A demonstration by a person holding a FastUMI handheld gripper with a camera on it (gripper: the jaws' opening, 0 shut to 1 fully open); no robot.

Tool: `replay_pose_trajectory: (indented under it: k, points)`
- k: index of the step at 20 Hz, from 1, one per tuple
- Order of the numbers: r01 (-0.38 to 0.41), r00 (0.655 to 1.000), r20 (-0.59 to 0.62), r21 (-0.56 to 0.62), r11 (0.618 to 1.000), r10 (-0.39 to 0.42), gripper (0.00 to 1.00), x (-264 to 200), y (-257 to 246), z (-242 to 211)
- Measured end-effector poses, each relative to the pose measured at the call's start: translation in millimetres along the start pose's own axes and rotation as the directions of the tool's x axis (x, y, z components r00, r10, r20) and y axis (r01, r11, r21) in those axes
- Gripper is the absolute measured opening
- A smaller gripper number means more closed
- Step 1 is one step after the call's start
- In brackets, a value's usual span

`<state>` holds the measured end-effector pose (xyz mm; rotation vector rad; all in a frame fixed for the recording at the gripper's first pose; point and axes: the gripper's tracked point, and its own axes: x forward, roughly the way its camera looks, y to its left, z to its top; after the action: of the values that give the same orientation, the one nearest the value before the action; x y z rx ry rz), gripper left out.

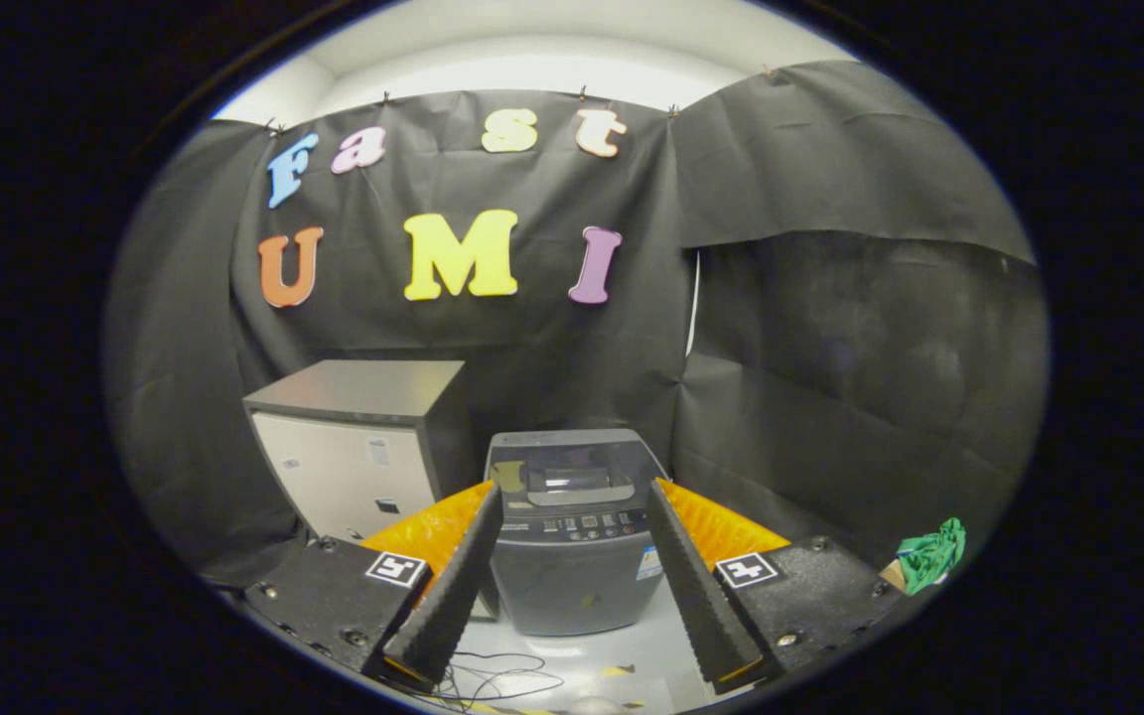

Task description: Put the clothes into the washing machine and then close the washing machine lid.

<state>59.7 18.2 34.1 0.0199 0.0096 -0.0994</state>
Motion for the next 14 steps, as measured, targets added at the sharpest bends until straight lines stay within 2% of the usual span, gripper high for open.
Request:
replay_pose_trajectory:
  k: [4,7,14]
  points:
    - [-0.044,0.999,0.000,-0.004,0.999,0.044,0.92,-46.7,14.7,-19.7]
    - [-0.056,0.998,0.009,-0.009,0.998,0.056,0.92,-63.0,22.1,-22.3]
    - [-0.062,0.997,0.042,-0.025,0.998,0.063,0.92,-73.0,31.1,-21.1]
